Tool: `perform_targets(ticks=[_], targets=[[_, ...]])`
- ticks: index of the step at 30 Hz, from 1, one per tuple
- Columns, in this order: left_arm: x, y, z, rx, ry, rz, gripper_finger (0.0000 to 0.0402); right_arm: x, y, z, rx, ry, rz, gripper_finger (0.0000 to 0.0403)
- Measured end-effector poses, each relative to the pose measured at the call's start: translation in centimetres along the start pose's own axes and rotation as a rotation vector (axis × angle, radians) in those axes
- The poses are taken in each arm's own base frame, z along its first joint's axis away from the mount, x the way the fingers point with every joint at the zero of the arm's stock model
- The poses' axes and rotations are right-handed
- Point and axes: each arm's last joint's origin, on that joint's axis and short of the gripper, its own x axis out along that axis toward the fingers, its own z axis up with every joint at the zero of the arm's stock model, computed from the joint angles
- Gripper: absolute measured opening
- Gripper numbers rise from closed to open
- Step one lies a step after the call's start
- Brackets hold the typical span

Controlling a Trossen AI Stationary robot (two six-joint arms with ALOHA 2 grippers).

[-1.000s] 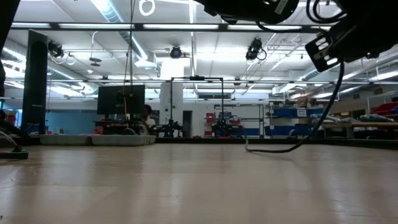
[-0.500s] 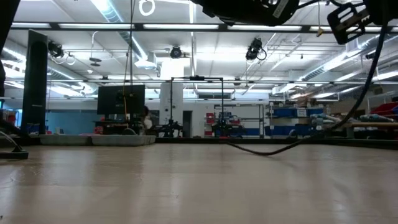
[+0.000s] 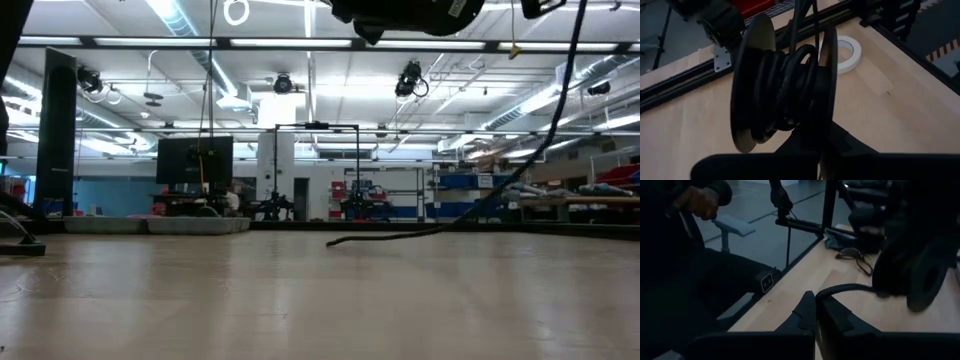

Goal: Coil cords
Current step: Coil the black wire onto the spool

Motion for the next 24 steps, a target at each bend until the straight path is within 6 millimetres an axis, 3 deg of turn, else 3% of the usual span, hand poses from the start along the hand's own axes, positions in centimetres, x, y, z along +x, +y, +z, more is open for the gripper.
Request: perform_targets(ticks=[9, 24], targets=[[2.6, -0.7, -1.7, -0.117, 0.021, -0.159, 0.0, -0.3, -2.0, 0.7, -0.012, 0.079, -0.053, 0.0002], [4.2, -0.9, -2.0, -0.15, -0.044, -0.197, 0.0, 1.3, -5.3, 0.7, -0.127, 0.045, -0.096, 0.0002]])
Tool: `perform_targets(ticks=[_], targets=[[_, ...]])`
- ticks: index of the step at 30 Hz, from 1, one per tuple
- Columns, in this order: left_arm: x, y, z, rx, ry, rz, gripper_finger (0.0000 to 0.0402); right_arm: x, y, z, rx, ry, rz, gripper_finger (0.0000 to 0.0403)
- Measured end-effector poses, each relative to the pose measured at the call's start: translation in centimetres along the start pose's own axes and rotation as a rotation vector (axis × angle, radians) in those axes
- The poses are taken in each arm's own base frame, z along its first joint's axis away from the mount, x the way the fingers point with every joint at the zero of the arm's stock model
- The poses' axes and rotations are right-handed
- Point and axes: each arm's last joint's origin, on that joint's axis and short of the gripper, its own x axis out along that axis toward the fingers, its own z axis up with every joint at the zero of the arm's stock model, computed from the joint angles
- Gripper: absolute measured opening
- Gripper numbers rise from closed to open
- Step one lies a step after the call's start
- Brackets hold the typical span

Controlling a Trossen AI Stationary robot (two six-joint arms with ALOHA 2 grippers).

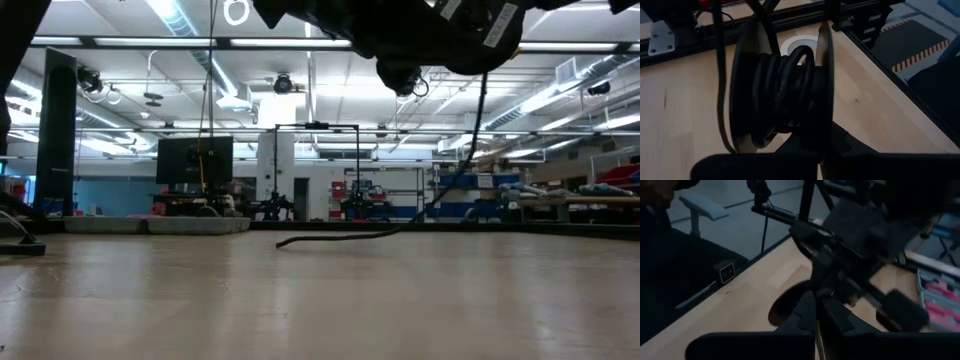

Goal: Coil cords
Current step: Coil the black wire onto the spool

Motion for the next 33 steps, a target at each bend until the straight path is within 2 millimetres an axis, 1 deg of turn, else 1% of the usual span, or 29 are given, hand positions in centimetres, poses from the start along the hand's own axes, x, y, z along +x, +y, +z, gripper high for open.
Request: perform_targets(ticks=[3, 11, 16, 19, 21, 23, 33], targets=[[0.3, 0.0, 0.1, -0.006, -0.024, -0.007, 0.0, 0.4, -0.6, 0.0, -0.021, -0.026, 0.007, 0.0002], [0.4, 0.2, 0.1, -0.02, -0.04, -0.034, 0.0, 2.1, -2.0, -0.7, -0.034, 0.019, -0.018, 0.0002], [0.4, 0.2, 0.2, -0.016, -0.051, -0.039, 0.0, 3.2, -2.7, -0.4, -0.085, 0.022, -0.026, 0.0003], [0.4, 0.1, 0.2, -0.014, -0.055, -0.058, 0.0, 3.6, -3.1, -0.4, -0.084, 0.038, -0.045, 0.0004], [0.4, 0.0, 0.3, -0.006, -0.067, -0.081, 0.0, 3.7, -3.6, -0.3, -0.087, 0.041, -0.09, 0.0004], [0.4, -0.1, 0.3, -0.006, -0.067, -0.097, 0.0, 3.7, -3.7, -0.5, -0.083, 0.049, -0.091, 0.0004], [0.5, 0.0, 0.2, 0.046, -0.065, -0.088, 0.0, 3.6, -3.7, -1.0, -0.034, 0.094, -0.05, 0.0006]])
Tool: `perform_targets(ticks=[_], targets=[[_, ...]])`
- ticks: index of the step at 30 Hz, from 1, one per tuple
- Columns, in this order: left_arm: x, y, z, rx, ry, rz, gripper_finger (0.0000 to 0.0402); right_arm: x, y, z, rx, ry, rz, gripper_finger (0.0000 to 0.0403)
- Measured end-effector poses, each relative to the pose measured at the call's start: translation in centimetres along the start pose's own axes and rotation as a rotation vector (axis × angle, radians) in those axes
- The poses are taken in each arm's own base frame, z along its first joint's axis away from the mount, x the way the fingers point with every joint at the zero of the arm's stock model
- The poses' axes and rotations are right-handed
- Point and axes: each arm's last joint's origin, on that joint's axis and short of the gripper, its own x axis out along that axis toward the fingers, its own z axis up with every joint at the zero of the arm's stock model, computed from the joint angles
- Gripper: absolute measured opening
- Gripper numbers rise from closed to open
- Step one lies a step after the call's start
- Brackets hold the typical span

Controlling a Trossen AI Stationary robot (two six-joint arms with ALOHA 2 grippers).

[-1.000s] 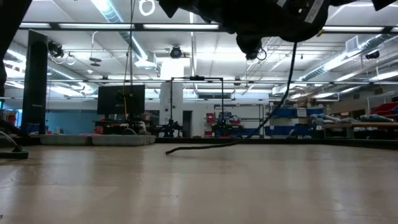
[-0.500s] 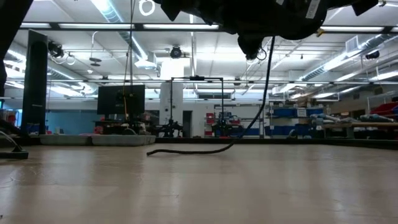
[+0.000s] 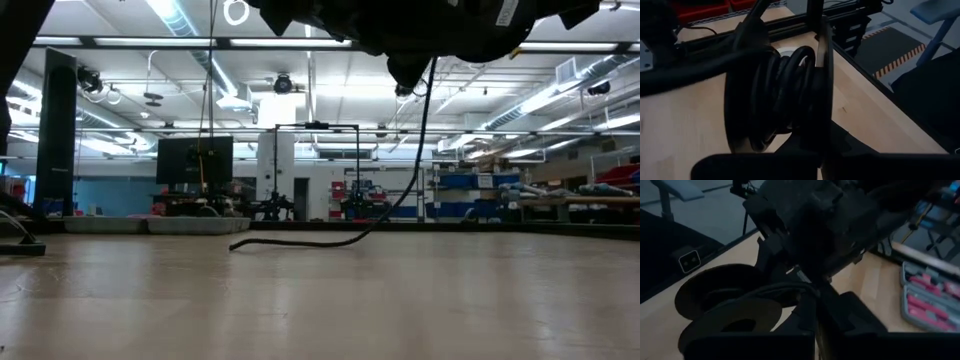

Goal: Coil cords
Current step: Coil the black wire onto the spool

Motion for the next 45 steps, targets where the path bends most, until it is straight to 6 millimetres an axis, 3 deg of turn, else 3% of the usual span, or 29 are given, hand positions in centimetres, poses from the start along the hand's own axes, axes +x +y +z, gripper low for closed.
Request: perform_targets(ticks=[7, 17, 36, 45], targets=[[-0.2, 0.1, 0.7, 0.046, -0.004, 0.004, 0.0, 0.0, 0.1, -0.1, 0.032, 0.009, 0.009, 0.001], [-0.4, 0.2, 1.2, 0.075, 0.011, 0.021, 0.0, 0.0, 0.2, -0.2, 0.098, 0.023, 0.022, 0.0078], [-0.3, -0.3, 1.9, 0.209, -0.039, -0.011, 0.0, 0.5, 1.5, -1.2, 0.194, 0.056, -0.002, 0.0075], [-0.4, -0.5, 2.2, 0.216, -0.086, -0.077, 0.0, 0.5, 1.5, -0.7, 0.382, 0.005, 0.056, 0.0075]])
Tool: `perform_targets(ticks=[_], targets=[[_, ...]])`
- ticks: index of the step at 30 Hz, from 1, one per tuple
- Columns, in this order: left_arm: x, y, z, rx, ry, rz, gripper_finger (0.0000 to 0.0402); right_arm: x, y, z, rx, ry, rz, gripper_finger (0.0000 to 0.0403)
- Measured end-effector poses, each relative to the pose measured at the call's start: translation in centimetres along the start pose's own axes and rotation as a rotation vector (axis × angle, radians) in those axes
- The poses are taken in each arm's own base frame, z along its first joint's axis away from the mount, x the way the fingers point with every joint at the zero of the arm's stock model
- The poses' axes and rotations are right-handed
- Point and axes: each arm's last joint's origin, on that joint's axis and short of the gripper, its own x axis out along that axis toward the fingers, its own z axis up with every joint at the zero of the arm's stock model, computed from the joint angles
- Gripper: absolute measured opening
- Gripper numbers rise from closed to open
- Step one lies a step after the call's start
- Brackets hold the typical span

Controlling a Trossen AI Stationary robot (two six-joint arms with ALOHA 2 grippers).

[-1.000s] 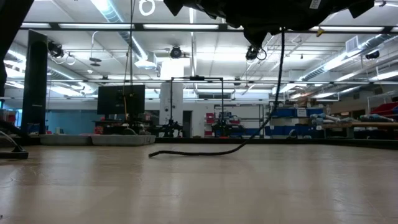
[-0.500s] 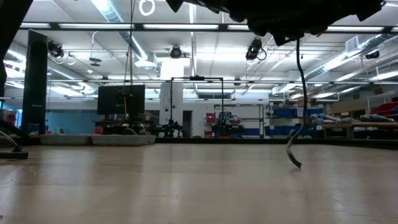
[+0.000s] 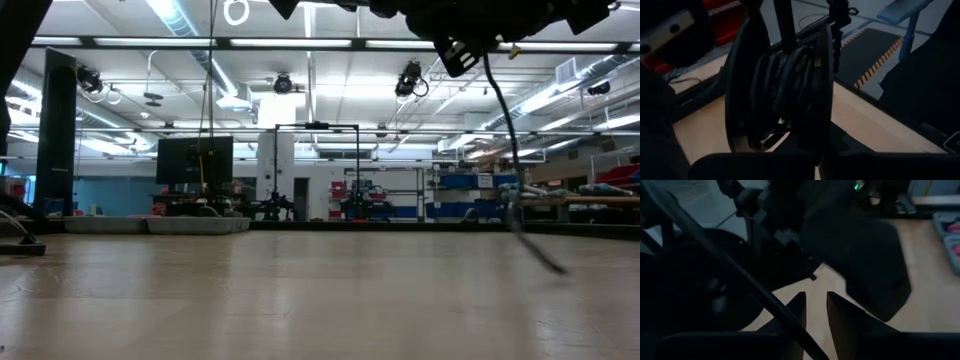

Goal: Coil cords
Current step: Coil the black wire onto the spool

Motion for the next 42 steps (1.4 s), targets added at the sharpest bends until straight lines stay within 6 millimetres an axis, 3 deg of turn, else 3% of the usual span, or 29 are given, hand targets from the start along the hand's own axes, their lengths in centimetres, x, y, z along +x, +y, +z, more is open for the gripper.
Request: perform_targets(ticks=[19, 28, 33, 42], targets=[[0.1, -0.1, 0.2, 0.012, -0.023, -0.019, 0.0, -0.4, -0.4, -2.1, 0.114, 0.212, -0.001, 0.0075], [0.1, -0.1, 0.2, 0.007, -0.025, -0.017, 0.0, -0.4, -0.4, -2.3, 0.101, 0.235, -0.001, 0.0075], [0.1, -0.1, 0.2, 0.006, -0.024, -0.017, 0.0, -0.5, -0.7, -2.3, 0.085, 0.236, -0.012, 0.0013], [0.0, -0.1, 0.2, 0.006, -0.026, -0.015, 0.0, -0.9, -2.5, -1.0, 0.235, 0.1, 0.026, 0.0002]])
